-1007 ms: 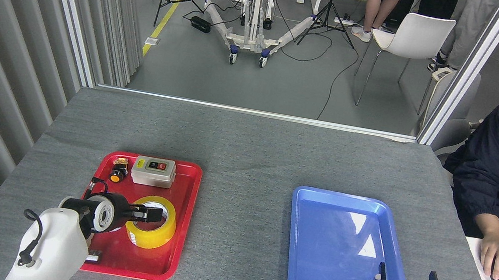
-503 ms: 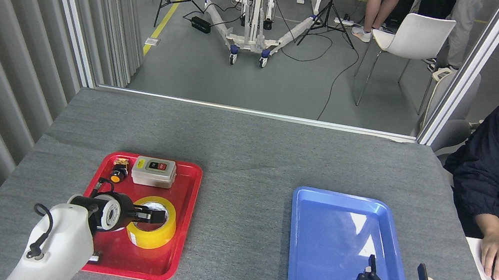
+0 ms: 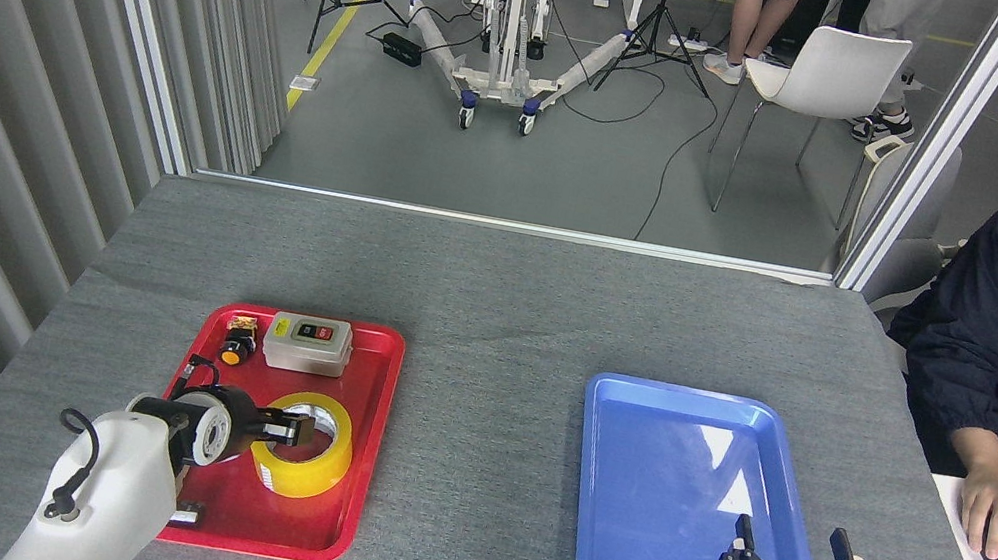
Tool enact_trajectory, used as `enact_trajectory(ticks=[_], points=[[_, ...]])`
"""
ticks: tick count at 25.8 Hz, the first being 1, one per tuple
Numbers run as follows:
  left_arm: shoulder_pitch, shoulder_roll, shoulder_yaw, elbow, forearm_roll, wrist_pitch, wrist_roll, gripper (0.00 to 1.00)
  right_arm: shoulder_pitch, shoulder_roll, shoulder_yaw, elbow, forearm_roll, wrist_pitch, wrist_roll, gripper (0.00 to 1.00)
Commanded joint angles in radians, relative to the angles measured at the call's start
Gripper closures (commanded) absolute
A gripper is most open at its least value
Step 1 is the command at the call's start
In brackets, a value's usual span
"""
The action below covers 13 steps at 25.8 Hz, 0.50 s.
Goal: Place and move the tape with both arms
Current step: 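Close the left gripper on the edge of the yellow tape roll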
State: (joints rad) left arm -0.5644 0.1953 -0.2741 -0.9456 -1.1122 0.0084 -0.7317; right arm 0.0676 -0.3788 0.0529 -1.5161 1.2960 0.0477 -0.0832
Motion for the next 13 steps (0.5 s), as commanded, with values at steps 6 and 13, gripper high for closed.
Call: enact_trajectory(ticks=[6,13], points=[[0.006,0.010,0.000,-0.001,0.000,-0.031,0.003,0.31,0.000,-0.009,0.002,0.008,-0.004,-0.003,-0.033,0.00],[0.008,0.021,0.000,-0.001,0.000,-0.033,0.000,0.34,0.001,-0.011,0.002,0.010,-0.004,-0.003,-0.033,0.00]])
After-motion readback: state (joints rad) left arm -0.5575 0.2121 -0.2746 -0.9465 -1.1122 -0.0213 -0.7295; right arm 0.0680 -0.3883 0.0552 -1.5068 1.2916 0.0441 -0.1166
